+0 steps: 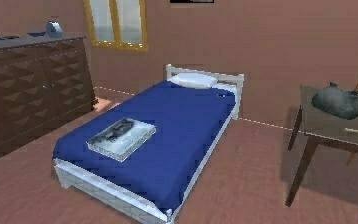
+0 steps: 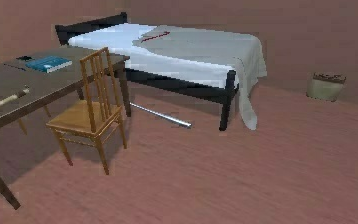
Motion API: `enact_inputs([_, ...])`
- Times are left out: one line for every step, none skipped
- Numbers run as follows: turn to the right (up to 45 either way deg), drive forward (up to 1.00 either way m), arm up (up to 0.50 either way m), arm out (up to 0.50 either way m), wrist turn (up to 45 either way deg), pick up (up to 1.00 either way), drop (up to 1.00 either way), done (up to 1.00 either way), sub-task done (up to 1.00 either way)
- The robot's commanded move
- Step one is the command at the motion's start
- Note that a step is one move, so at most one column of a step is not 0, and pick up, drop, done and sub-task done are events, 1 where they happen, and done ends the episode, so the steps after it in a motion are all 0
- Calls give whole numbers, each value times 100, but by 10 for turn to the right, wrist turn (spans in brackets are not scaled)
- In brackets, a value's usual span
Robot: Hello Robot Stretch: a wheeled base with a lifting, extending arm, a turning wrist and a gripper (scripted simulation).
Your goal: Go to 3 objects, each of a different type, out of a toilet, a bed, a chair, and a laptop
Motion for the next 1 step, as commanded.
enact_inputs([0,0,0,0,0,0,0,0,100])
